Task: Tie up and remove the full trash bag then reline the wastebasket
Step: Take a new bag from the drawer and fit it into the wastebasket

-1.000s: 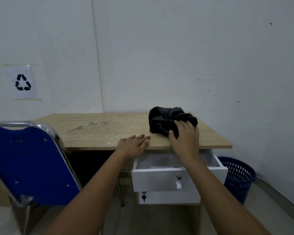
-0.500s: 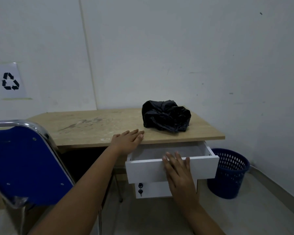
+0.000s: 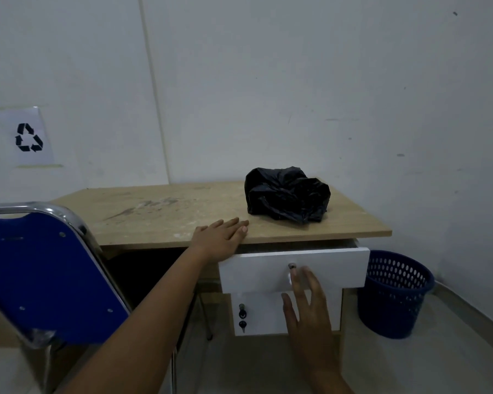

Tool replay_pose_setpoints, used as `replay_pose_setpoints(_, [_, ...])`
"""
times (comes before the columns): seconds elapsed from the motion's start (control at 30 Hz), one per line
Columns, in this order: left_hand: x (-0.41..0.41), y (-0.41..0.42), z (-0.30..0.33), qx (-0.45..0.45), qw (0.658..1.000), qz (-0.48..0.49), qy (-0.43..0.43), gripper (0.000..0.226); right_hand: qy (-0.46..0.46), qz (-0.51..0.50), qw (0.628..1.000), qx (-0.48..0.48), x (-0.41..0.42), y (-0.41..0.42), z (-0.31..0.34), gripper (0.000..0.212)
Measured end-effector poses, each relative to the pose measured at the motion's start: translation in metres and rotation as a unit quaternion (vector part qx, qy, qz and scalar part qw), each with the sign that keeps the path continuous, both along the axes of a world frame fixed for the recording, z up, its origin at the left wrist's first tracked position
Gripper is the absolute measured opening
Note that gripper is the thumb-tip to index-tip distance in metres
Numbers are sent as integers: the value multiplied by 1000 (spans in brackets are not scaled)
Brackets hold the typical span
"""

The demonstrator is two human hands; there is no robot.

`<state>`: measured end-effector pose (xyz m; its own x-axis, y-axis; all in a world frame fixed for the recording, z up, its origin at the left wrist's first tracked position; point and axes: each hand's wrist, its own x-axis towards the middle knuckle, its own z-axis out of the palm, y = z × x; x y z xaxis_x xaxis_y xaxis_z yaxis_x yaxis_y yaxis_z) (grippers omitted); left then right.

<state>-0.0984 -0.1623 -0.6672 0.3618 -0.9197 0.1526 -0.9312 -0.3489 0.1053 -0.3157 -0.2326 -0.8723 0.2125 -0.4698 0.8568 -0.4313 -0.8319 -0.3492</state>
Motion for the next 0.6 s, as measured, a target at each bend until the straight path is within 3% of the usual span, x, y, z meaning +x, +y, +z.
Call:
replay_pose_setpoints(0.13, [3,0,-2,-4,1000,-3,-2,60,4,28,997,75,17,-23,18,79])
replay_pose_setpoints(0.33, [3,-2,-3,-9,1000,-4,-8,61,94,41,986,130,35,-48,24,101])
replay_pose_setpoints(0.6, [-1,1,-1,-10,1000,1,-2,59,127,17,983,133,35,-49,24,114])
